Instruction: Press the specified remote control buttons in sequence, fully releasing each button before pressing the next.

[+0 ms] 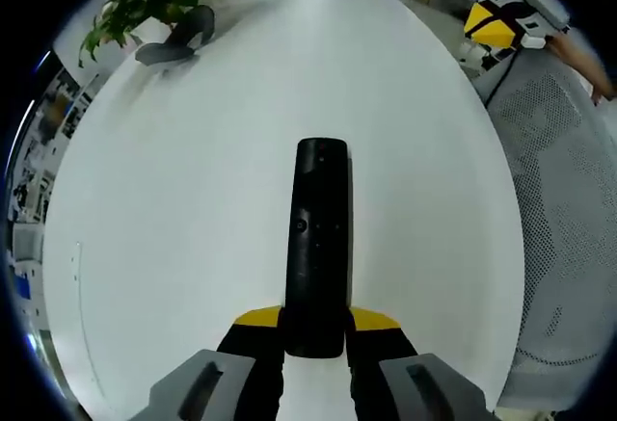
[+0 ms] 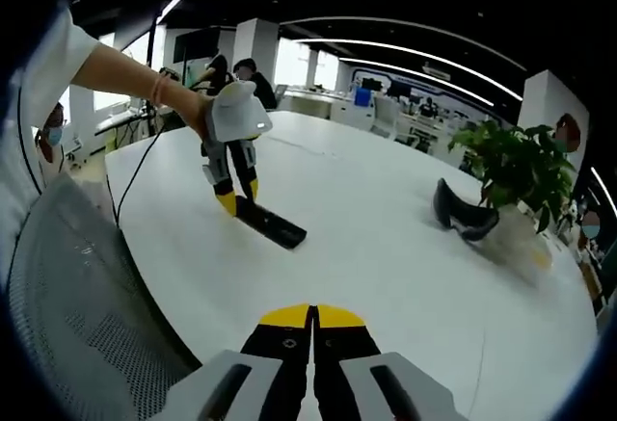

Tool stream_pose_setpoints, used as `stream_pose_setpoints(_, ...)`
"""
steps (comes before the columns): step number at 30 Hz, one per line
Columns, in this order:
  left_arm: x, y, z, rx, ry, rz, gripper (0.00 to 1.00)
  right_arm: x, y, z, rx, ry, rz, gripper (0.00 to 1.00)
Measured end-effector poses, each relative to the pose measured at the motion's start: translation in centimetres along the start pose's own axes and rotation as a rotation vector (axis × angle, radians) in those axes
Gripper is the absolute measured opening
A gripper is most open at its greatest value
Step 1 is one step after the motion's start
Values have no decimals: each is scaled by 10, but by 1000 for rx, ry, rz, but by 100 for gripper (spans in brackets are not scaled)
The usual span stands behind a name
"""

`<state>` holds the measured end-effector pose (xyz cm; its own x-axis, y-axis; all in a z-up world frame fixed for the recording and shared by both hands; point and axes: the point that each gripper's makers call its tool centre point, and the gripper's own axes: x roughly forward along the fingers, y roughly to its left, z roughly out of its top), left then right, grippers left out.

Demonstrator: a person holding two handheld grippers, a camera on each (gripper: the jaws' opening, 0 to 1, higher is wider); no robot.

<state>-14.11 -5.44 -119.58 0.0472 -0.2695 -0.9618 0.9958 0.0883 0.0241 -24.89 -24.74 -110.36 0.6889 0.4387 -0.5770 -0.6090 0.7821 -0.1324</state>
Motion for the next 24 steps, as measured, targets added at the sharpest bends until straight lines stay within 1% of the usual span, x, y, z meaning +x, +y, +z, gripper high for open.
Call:
stream_pose_setpoints(3, 0, -9, 0, 7, 8, -1, 24, -1, 0, 1, -11, -6, -1, 0)
stream_pose_setpoints(7, -2, -23, -2, 3, 16, 2, 24, 0, 1, 2, 3, -7, 15, 0)
stream_pose_setpoints(10, -3, -36, -5, 7, 11, 2, 24, 0, 4, 2, -8, -9, 24, 0)
stream_pose_setpoints(17, -4, -57, -9, 17, 12, -2, 24, 1, 9, 2, -27, -12, 42, 0)
stream_pose_setpoints(20, -4, -64, -10, 26, 18, -4, 24, 2, 11, 2, -36, -7, 49, 0)
stream_pose_setpoints(24, -5, -78, -11, 49, 25, -11, 24, 3, 14, -1, -44, 8, 63, 0)
